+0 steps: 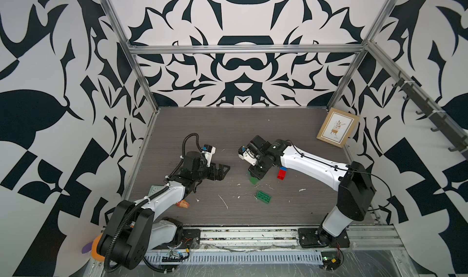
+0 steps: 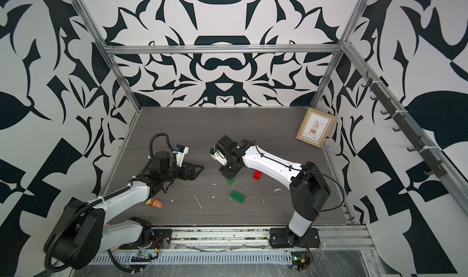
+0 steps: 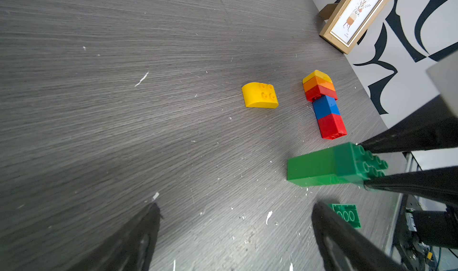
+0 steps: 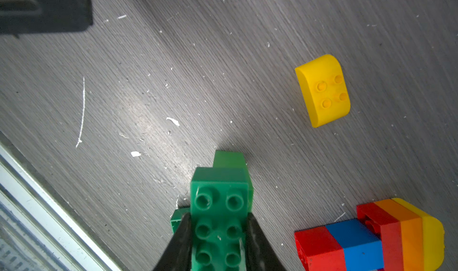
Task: Assemble an ice cream with lego
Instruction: Assemble the lego brick with the lego brick.
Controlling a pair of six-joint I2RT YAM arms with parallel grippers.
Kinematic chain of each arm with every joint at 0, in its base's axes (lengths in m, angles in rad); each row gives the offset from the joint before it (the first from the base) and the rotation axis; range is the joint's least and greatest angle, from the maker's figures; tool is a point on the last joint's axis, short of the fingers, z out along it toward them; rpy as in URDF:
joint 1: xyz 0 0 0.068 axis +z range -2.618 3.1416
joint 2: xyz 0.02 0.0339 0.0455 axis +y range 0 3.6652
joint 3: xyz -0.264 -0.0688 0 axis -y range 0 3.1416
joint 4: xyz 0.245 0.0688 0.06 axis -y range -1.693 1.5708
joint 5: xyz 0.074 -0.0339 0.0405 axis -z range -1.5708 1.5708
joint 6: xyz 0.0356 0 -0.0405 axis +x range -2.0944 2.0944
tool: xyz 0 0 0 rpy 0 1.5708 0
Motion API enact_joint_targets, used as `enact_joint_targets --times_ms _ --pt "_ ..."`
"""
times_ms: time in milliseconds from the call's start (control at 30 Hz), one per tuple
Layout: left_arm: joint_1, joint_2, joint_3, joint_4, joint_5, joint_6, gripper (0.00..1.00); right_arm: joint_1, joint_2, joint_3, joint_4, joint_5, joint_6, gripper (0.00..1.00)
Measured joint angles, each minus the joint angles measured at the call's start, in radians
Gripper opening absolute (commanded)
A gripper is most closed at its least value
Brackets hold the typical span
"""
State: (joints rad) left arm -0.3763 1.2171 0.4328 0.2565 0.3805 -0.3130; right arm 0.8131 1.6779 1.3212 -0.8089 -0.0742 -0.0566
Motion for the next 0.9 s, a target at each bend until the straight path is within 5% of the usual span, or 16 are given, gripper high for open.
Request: enact_joint_targets --times_ms 500,900 --pt "0.000 0.000 0.000 0.000 -0.002 0.000 0.99 0.000 0.001 -0.011 0.005 0.016 -0.001 0.56" --pt "0.000 0.000 0.000 0.000 -0.003 0.000 0.99 0.000 -0.053 -0.016 0.013 0.052 -0.003 0.55"
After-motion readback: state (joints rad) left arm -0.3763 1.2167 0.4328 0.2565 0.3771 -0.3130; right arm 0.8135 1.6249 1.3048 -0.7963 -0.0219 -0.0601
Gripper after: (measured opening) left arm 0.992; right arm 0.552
